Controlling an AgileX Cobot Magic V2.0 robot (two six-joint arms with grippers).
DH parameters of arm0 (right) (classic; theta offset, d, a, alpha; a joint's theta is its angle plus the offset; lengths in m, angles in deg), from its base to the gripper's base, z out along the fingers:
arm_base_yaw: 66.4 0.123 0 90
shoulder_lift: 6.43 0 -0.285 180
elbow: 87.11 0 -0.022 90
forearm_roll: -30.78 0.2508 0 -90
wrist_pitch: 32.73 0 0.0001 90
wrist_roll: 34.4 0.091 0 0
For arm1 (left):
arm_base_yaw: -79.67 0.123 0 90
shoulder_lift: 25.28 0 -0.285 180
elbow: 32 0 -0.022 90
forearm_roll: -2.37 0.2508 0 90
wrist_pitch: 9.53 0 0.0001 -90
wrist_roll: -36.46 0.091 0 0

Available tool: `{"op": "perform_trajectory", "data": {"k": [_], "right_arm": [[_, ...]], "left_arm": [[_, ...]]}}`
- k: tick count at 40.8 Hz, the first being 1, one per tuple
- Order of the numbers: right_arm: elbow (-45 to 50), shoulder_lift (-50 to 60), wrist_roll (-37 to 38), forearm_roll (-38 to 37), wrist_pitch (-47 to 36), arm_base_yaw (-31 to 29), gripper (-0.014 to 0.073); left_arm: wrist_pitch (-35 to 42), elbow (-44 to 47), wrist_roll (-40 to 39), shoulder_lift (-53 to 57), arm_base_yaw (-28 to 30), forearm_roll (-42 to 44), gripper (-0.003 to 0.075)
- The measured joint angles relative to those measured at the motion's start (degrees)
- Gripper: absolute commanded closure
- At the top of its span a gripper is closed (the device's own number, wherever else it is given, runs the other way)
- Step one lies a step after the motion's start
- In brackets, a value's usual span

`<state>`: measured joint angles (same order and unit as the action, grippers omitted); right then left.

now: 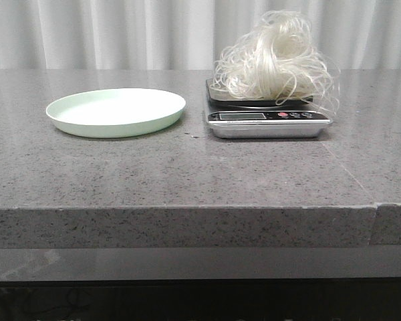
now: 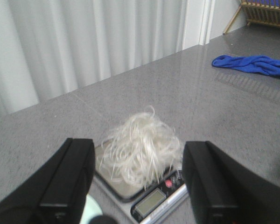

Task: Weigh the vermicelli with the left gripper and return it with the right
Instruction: 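Open the left gripper and withdraw it from the scale, then lower the right gripper onto the vermicelli on the scale and grasp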

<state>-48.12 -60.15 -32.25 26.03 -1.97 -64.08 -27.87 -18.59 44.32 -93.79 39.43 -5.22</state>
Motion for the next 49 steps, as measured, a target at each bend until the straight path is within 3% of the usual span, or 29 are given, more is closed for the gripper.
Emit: {"op": "perform_trajectory", "data": {"k": [12,21,31,49], "right_arm": [[-0.31,-0.12,0.0,1.08,-0.1,2.44,0.0034],[-6.22,-4.14,0.0,1.92,-0.1,9.24,0.0034],[-16.07,-15.37,0.0,2.96,-0.1,16.08,0.0034],[-37.56,-41.81,0.0,3.57,-0.42,19.25,0.0034]], "left_arm": [[-1.03,14.93,0.0,18.76,0.0,0.0,0.025],[-8.83,20.05,0.0,28.54,0.0,0.0,0.025],[-18.54,20.85,0.0,30.56,0.0,0.09,0.025],[-19.62,20.9,0.0,30.66,0.0,0.22,0.025]]}}
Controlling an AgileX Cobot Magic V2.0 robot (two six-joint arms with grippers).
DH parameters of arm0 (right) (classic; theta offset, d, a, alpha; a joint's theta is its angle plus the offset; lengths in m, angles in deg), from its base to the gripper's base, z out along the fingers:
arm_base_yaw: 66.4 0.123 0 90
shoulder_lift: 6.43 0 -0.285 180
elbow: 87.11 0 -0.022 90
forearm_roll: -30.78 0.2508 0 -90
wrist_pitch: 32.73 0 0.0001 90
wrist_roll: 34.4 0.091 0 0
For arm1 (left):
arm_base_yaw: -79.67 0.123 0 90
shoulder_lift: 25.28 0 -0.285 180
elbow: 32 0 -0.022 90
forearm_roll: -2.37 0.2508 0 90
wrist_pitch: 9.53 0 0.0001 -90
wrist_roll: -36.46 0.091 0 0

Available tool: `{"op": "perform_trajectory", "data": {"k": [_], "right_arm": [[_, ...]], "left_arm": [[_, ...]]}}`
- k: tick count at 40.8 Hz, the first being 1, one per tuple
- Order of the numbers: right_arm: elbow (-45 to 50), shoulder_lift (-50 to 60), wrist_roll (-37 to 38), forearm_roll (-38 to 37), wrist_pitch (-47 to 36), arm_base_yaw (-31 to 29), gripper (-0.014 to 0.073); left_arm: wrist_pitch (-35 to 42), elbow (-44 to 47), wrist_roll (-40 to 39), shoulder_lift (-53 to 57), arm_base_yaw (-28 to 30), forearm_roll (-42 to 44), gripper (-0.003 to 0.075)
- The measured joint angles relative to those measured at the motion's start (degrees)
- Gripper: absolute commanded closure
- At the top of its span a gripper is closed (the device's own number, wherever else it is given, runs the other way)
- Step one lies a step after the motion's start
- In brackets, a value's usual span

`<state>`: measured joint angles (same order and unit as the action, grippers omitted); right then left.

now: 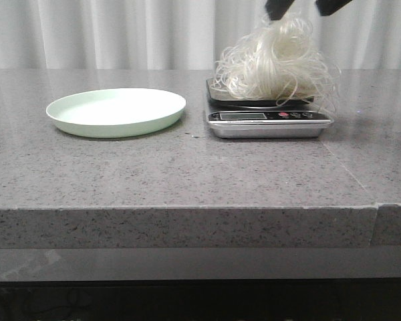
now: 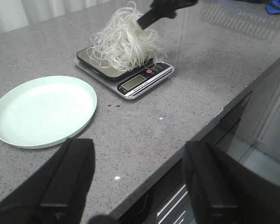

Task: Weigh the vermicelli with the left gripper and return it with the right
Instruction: 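Lower the right gripper onto the vermicelli on the scale and grasp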

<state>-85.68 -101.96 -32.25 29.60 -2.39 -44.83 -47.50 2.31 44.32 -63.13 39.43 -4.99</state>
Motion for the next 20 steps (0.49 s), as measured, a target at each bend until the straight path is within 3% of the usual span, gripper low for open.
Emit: {"op": "perform_trajectory", "data": {"k": [14,20], "right_arm": [[-8.45,-12.13,0.0,0.14,0.85,-1.46,0.0044],[-8.79,-12.79,0.0,0.13,1.07,-1.46,0.0198]], "left_arm": [[-0.23,0.0,0.0,0.0,0.0,0.0,0.025],[-0.25,0.0,0.0,0.0,0.0,0.0,0.025]]}}
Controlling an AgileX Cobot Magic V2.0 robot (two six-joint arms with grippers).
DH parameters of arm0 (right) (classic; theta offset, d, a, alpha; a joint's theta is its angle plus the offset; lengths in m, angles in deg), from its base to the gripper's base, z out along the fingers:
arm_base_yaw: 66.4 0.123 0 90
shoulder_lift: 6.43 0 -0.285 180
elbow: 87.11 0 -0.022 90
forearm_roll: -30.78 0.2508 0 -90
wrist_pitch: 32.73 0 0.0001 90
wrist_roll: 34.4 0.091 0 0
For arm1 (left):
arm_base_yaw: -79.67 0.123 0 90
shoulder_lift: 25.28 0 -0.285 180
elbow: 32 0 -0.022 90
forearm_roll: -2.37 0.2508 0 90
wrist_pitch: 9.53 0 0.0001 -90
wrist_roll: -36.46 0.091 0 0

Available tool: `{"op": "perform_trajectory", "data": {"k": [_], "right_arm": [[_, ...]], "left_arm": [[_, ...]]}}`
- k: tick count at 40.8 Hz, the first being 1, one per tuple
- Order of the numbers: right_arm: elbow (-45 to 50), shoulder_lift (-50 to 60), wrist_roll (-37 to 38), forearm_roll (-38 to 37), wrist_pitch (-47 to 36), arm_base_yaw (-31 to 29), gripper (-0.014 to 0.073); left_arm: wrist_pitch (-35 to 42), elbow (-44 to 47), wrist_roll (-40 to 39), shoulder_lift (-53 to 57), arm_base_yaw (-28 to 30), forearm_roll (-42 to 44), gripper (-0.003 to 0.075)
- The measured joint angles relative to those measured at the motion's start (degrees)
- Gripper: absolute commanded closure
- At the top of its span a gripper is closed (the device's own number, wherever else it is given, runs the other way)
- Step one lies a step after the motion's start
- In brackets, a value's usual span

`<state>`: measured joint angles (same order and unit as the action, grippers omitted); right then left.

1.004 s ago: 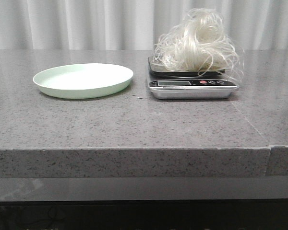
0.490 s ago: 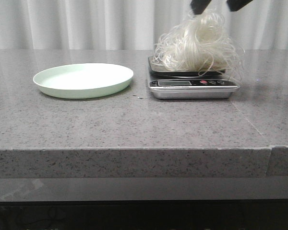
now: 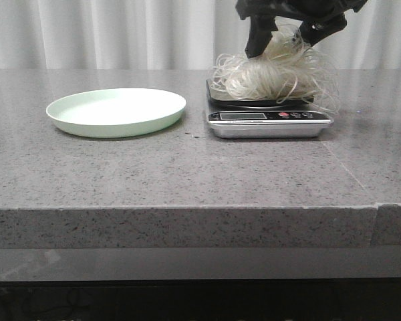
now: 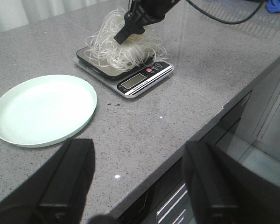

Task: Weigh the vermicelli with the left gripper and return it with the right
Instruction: 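Lower the right gripper onto the vermicelli on the scale and grasp, then lift the vermicelli with the right gripper and lower it onto the plate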

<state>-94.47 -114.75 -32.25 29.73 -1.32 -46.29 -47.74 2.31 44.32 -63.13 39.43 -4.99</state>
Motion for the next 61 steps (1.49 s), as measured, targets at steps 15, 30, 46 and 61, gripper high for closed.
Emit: {"op": "perform_trajectory", "data": {"k": [15,30,46,61], "right_arm": [[-0.82,-0.05,0.0,0.13,1.41,0.0,0.0404],[-12.72,-0.78,0.0,0.13,9.88,4.97,0.0404],[-20.3,-1.26,0.0,0.13,1.52,13.87,0.0404],[-20.43,-9.67,0.0,0.17,-5.3,19.42,0.0396]], "left_arm": [[-0.11,0.0,0.0,0.0,0.0,0.0,0.025],[-0.11,0.0,0.0,0.0,0.0,0.0,0.025],[-0.11,0.0,0.0,0.0,0.0,0.04,0.025],[-0.11,0.0,0.0,0.0,0.0,0.04,0.025]]}}
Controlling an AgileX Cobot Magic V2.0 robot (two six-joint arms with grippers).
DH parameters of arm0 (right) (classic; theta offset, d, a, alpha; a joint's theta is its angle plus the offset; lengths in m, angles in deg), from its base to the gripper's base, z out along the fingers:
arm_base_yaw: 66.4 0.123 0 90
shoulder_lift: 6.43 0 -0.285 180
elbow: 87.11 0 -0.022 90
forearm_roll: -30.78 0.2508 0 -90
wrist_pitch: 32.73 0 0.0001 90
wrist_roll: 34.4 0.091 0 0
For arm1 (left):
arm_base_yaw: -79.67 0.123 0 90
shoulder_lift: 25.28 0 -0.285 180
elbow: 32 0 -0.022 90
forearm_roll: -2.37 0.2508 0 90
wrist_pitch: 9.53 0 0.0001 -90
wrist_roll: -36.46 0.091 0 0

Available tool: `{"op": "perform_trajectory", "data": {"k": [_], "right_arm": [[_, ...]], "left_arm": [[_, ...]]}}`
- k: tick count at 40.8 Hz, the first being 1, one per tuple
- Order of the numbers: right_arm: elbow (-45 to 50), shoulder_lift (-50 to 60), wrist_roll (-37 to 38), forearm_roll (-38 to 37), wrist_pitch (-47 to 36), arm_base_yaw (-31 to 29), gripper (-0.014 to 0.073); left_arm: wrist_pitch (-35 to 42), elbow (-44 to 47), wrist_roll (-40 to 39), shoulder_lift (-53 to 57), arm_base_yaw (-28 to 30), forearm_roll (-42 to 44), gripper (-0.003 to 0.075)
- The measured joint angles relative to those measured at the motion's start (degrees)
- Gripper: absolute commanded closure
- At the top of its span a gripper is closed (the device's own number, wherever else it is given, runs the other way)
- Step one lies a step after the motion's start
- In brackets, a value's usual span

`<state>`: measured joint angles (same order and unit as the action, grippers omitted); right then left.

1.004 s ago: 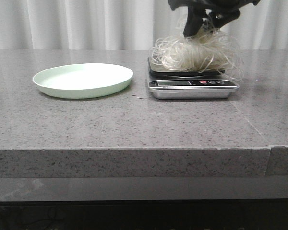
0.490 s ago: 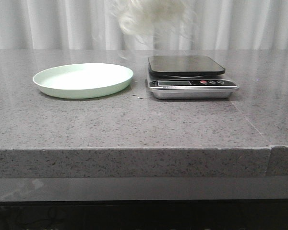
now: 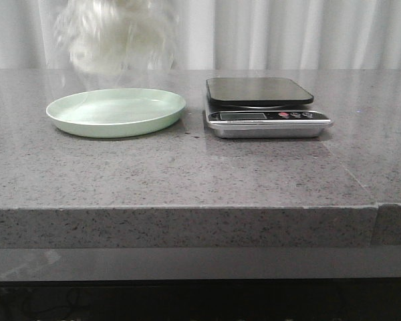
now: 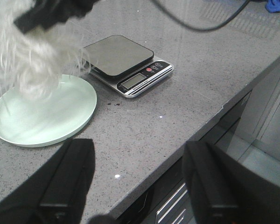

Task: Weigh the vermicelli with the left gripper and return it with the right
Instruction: 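Lift the vermicelli with the right gripper and lower it onto the plate, then open the right gripper and raise it away from the plate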

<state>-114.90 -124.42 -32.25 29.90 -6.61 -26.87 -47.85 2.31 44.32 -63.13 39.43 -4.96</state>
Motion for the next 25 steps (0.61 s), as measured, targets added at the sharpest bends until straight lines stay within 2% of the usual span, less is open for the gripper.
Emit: {"op": "perform_trajectory", "data": {"k": [4,9,12,15,25], "right_arm": [[0.0,-3.02,0.0,0.0,-0.12,0.04,0.0329],[0.0,-5.55,0.0,0.0,0.37,0.04,0.0173],[0.0,-6.08,0.0,0.0,0.58,0.04,0.011],[0.0,-6.17,0.0,0.0,0.81,0.04,0.0083],[-0.11,-2.18,0.0,0.0,4.03,0.04,0.0084]], "left_arm": [[0.0,0.0,0.0,0.0,0.0,0.0,0.025],[0.0,0.0,0.0,0.0,0.0,0.0,0.025],[0.0,0.0,0.0,0.0,0.0,0.0,0.025],[0.0,0.0,0.0,0.0,0.0,0.0,0.025],[0.0,0.0,0.0,0.0,0.0,0.0,0.025]]}}
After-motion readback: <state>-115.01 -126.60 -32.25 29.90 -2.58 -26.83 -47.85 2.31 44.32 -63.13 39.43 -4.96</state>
